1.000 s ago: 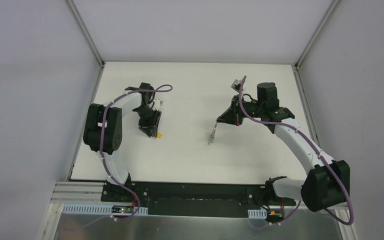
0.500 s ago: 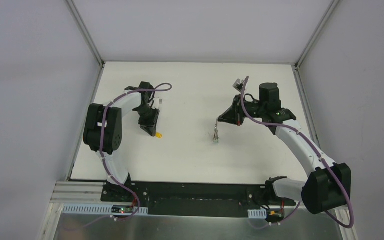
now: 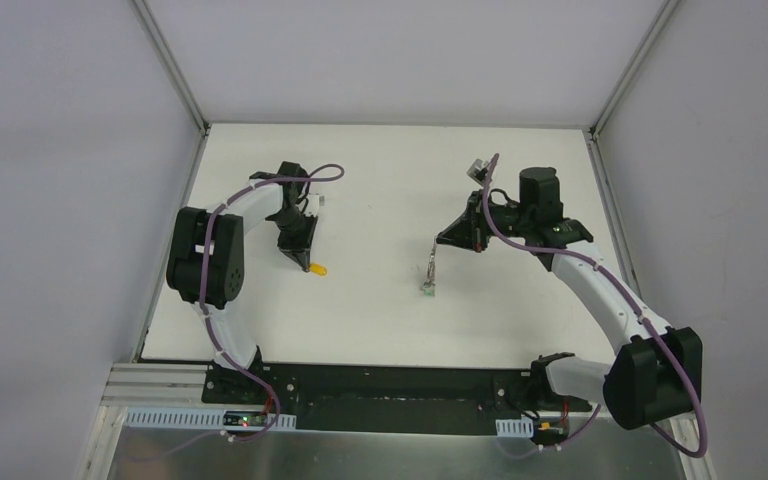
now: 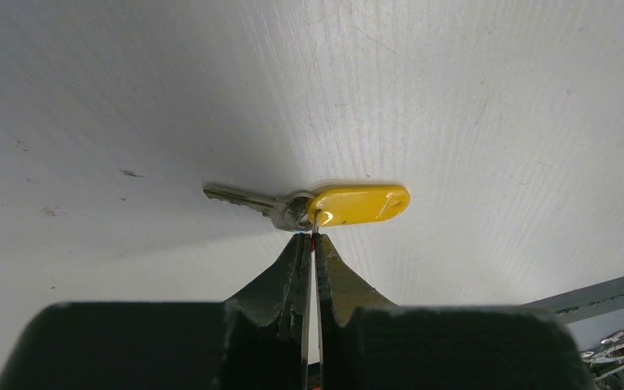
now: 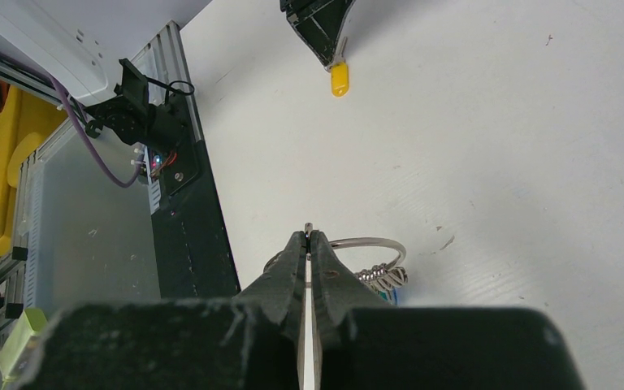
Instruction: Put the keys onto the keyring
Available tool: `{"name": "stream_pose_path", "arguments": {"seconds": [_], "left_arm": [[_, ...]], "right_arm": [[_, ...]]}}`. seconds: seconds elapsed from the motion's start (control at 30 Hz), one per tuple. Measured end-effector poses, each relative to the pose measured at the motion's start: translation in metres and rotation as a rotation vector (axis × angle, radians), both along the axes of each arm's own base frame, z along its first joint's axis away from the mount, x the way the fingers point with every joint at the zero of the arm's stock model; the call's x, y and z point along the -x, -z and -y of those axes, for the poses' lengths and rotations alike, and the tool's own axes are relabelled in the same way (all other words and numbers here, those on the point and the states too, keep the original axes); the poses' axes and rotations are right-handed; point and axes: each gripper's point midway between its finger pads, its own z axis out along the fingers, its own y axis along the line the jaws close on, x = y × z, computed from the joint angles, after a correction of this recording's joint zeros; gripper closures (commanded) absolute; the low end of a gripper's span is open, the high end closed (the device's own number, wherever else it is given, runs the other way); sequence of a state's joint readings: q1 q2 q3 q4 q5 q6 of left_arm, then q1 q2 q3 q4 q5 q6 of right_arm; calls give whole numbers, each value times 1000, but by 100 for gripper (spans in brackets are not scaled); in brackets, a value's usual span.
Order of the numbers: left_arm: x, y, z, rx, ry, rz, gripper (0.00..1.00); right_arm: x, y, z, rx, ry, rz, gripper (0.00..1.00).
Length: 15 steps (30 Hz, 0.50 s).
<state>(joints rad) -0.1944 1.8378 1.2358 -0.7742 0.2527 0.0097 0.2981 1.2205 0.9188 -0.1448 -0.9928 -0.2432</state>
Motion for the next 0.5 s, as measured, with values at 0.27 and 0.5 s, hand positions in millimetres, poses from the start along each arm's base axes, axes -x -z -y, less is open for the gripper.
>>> {"name": "stream_pose_path", "arguments": {"seconds": [0.27,0.5], "left_arm": [[0,0,1,5,3,0,100],[0,-17,18,67,89,53,100]], "right_arm": [[1,-4,0,-6,-2,11,100],[2,-4,0,-9,-3,8,100]]}}
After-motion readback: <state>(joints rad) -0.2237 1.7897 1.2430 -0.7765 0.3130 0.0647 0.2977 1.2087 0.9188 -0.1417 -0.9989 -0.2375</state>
